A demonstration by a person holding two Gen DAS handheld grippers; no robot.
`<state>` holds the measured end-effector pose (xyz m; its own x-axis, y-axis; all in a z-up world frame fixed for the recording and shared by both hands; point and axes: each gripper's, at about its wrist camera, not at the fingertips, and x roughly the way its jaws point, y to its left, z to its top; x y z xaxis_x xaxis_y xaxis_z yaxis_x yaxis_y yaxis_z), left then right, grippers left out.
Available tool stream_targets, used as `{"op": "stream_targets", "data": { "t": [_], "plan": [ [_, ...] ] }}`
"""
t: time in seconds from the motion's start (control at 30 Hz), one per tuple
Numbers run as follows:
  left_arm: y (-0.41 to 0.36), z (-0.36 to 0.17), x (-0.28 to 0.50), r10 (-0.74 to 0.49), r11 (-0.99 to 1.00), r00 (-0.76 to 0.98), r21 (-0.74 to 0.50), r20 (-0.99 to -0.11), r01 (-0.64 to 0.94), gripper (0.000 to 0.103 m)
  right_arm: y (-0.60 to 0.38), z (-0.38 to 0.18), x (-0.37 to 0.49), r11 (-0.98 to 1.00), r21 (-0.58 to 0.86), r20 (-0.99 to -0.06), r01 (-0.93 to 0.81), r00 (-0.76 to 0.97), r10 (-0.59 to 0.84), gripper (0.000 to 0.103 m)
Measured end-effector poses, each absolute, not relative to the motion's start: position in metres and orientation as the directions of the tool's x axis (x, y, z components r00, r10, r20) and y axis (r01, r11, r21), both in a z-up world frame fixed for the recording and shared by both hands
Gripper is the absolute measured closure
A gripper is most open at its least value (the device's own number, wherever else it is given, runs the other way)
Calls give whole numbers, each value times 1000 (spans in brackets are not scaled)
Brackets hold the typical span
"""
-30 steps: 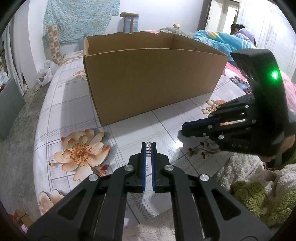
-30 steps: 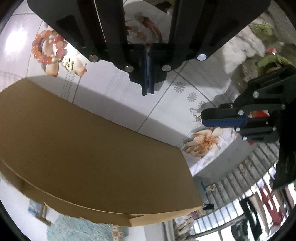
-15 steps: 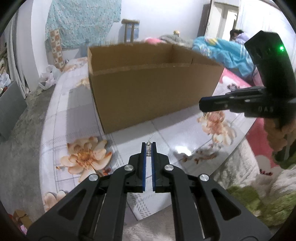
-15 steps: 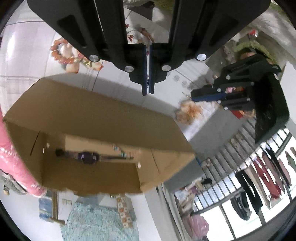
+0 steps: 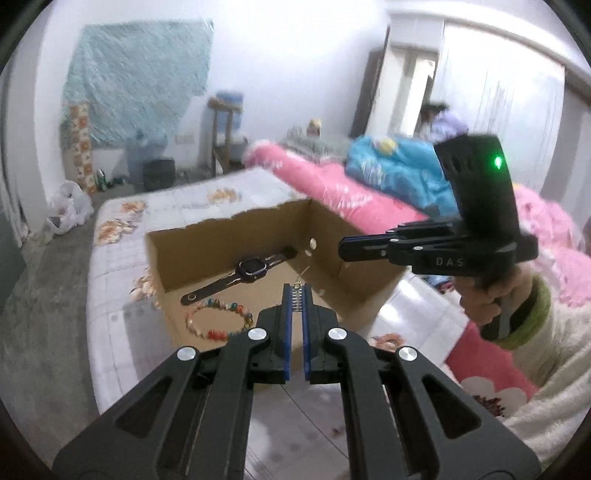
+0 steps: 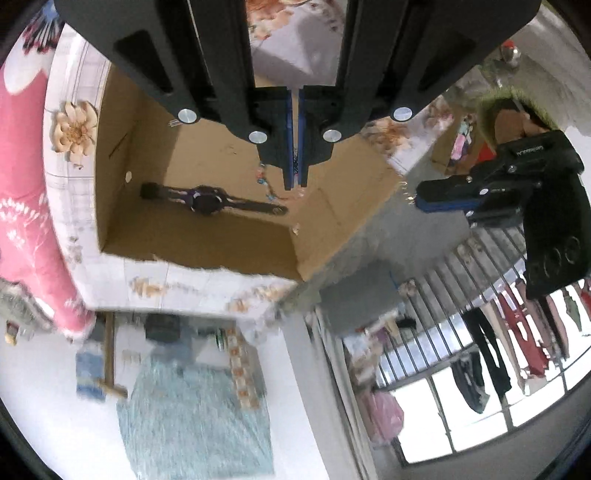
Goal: Organize jewelry
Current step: 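Carry the chain and charm with both grippers toward the box, then open both grippers over the box to drop the chain and charm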
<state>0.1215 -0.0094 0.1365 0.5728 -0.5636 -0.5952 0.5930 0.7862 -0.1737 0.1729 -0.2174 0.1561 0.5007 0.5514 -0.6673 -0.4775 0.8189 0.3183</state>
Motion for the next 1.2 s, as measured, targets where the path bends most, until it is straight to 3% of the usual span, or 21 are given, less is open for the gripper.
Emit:
{"op": "stream_targets", "data": {
  "t": [0.23,0.33,0.53,0.9,1.0,1.03,1.13,1.2],
  "plan": [
    [-60,80,260,-504,796,275,-316,-819,517,99,-216,115,249,857,323,-805,-400,361,472,101],
    [-68,56,296,-500,809,183,-381,-846,447,99,-215,104,269,874,292,-832,-389,347,433,101],
    [-78,40,316,-429,849,179,-327,-886,414,99,-218,97,282,888,262,-847,-377,352,399,99],
    [-70,57,312,-419,861,235,-302,-877,408,97,-236,112,272,889,281,-812,-361,404,421,99],
    [-65,77,297,-445,853,280,-308,-850,422,87,-245,127,260,876,318,-779,-362,426,459,90],
    [-62,86,289,-460,846,297,-313,-837,431,86,-249,134,252,876,323,-765,-357,446,464,81],
    [-53,111,261,-500,828,346,-321,-794,459,75,-258,151,232,873,324,-727,-364,495,476,73],
    [-46,127,238,-509,826,399,-304,-762,474,54,-265,165,211,872,326,-692,-365,536,484,68]
  ]
}}
